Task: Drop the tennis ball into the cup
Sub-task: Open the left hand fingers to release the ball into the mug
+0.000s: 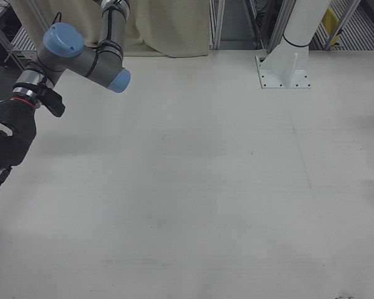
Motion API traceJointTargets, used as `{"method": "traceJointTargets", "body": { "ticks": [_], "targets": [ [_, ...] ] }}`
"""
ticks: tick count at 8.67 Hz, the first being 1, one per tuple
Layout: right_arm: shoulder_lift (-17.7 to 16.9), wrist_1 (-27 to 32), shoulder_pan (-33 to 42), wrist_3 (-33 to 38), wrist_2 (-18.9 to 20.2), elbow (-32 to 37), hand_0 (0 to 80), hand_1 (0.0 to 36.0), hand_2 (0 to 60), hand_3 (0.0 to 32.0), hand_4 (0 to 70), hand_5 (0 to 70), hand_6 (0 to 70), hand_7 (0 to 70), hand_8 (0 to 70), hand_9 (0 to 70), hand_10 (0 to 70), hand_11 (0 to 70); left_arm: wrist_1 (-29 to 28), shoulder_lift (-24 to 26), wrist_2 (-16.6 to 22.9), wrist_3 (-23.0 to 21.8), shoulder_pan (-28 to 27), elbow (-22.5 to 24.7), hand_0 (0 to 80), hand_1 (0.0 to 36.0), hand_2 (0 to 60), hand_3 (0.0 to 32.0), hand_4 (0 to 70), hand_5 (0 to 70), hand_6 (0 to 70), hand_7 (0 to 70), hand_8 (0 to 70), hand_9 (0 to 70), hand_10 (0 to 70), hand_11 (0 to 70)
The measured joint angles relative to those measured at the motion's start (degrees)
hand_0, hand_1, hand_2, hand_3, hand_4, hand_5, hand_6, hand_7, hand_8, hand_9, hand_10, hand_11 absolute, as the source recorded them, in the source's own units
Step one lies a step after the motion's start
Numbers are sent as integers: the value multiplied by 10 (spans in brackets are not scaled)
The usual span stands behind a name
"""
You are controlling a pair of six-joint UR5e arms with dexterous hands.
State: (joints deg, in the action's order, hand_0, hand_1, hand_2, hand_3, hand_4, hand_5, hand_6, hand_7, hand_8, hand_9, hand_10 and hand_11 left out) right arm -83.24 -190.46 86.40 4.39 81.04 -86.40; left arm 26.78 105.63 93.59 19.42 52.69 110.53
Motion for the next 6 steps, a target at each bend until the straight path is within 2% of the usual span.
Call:
{"method": "traceJointTargets", "body": {
  "ticks": [1, 2, 3, 4, 5, 6],
  "targets": [
    [0, 0, 0, 0, 0, 0, 0, 0, 0, 0, 0, 0, 0, 0, 0, 0, 0, 0, 4, 1, 0, 0, 0, 5, 600, 360, 600, 0, 633, 233, 331, 700, 700, 700, 636, 700],
    [0, 0, 0, 0, 0, 0, 0, 0, 0, 0, 0, 0, 0, 0, 0, 0, 0, 0, 6, 1, 0, 0, 0, 8, 561, 360, 600, 0, 438, 172, 208, 528, 466, 678, 406, 595],
    [0, 0, 0, 0, 0, 0, 0, 0, 0, 0, 0, 0, 0, 0, 0, 0, 0, 0, 7, 1, 0, 0, 1, 9, 566, 358, 600, 0, 293, 108, 105, 236, 194, 304, 185, 293],
    [0, 0, 0, 0, 0, 0, 0, 0, 0, 0, 0, 0, 0, 0, 0, 0, 0, 0, 7, 1, 0, 1, 2, 10, 583, 360, 562, 0, 181, 90, 43, 25, 50, 86, 44, 92],
    [0, 0, 0, 0, 0, 0, 0, 0, 0, 0, 0, 0, 0, 0, 0, 0, 0, 0, 2, 0, -1, 1, 4, 10, 598, 360, 554, 0, 153, 90, 31, 0, 21, 44, 16, 55],
    [0, 0, 0, 0, 0, 0, 0, 0, 0, 0, 0, 0, 0, 0, 0, 0, 0, 0, -3, -1, -1, 2, 5, 11, 593, 360, 564, 0, 151, 87, 28, 0, 13, 33, 4, 36]
  ]
}}
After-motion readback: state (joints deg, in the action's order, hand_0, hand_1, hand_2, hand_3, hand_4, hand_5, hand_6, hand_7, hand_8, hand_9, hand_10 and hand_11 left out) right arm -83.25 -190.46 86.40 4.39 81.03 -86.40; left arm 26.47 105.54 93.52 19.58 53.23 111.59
